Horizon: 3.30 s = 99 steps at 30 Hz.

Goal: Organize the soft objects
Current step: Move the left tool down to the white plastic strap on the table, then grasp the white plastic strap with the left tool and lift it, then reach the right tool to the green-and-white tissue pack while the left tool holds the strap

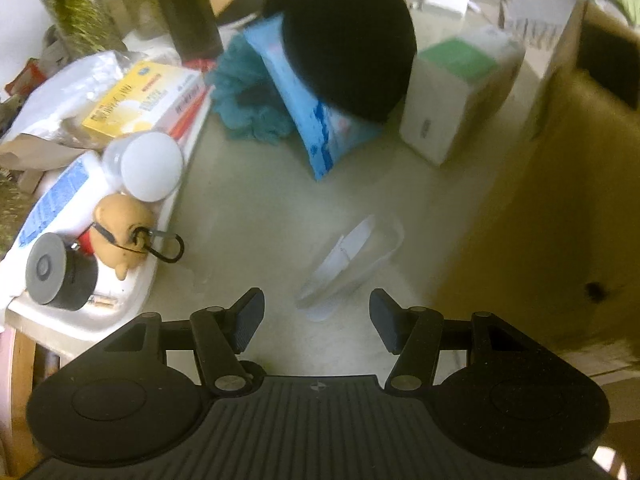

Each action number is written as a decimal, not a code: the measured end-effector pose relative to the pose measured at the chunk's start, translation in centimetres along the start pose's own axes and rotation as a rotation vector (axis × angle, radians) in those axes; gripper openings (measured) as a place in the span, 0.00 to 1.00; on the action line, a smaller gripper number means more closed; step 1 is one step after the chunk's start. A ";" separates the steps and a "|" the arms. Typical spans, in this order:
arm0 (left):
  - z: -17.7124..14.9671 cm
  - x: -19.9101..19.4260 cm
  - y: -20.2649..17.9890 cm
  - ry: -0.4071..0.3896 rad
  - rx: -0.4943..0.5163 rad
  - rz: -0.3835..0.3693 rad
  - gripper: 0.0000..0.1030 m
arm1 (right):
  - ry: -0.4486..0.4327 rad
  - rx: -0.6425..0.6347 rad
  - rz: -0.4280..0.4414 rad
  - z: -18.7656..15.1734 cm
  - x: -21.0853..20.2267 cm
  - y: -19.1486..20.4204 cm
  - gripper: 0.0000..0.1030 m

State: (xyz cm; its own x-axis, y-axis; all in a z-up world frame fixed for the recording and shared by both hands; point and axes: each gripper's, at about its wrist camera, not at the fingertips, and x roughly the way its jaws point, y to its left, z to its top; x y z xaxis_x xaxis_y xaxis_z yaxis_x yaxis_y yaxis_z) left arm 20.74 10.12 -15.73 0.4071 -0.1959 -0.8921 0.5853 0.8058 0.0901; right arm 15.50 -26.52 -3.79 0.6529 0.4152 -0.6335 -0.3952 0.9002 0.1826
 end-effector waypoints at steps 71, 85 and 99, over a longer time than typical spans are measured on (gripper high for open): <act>-0.7 -15.5 -8.7 -0.425 -0.196 0.198 0.02 | -0.138 0.035 0.089 8.3 0.4 -0.9 1.00; -1.6 -17.7 -8.9 -0.491 -0.279 0.177 0.02 | -0.087 0.048 0.081 9.8 3.6 -1.9 1.00; -3.0 -19.6 -9.1 -0.512 -0.332 0.181 0.02 | -0.028 0.004 0.109 11.0 6.9 -2.5 1.00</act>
State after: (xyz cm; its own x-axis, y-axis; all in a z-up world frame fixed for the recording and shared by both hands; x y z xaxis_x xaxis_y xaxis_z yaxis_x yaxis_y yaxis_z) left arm 5.28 8.28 -0.39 0.8110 -0.2166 -0.5435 0.2609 0.9653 0.0046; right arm 28.12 -24.50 -0.31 0.6241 0.5141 -0.5884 -0.4625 0.8500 0.2520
